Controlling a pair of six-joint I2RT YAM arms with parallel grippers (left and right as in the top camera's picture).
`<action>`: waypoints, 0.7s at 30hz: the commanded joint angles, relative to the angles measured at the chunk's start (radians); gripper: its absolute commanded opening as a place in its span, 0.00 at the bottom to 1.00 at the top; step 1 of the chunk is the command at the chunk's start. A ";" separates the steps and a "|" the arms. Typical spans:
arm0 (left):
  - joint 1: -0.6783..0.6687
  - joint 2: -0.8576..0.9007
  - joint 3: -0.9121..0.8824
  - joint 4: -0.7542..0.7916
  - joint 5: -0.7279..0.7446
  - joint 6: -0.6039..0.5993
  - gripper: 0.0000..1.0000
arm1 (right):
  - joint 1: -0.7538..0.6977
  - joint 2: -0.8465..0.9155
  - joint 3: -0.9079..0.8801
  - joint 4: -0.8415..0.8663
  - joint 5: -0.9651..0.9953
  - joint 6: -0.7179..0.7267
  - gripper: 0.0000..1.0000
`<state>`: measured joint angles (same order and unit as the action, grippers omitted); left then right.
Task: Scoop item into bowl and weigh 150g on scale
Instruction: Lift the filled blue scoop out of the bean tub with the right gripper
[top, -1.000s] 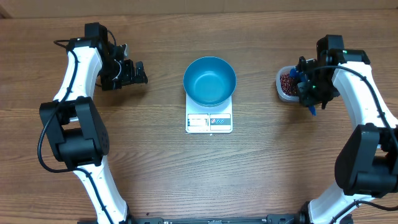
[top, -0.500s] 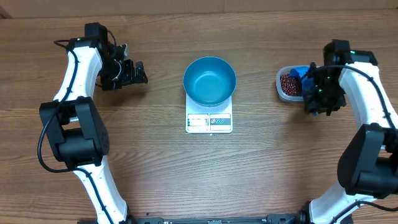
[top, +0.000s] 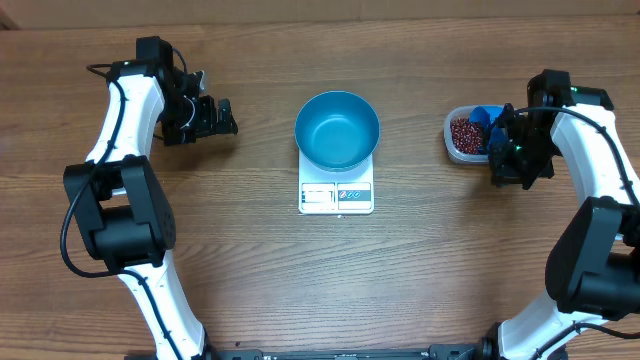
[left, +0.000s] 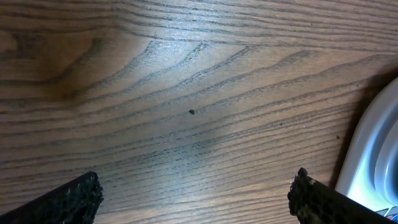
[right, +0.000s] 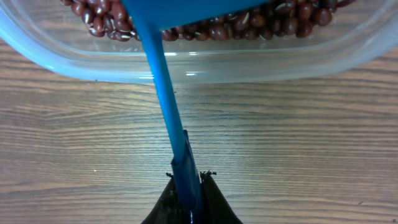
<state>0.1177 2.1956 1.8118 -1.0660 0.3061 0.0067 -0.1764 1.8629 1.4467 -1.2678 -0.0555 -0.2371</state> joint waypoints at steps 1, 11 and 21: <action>-0.007 0.008 0.008 0.001 -0.002 0.016 1.00 | -0.001 0.008 -0.006 0.008 -0.011 0.002 0.04; -0.007 0.008 0.008 0.001 -0.002 0.015 1.00 | 0.062 0.008 -0.006 -0.014 0.006 -0.025 0.04; -0.007 0.008 0.008 0.001 -0.002 0.016 1.00 | 0.129 0.008 -0.006 -0.035 -0.029 -0.029 0.04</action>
<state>0.1177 2.1956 1.8118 -1.0660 0.3061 0.0063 -0.0460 1.8629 1.4467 -1.3010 -0.0193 -0.2501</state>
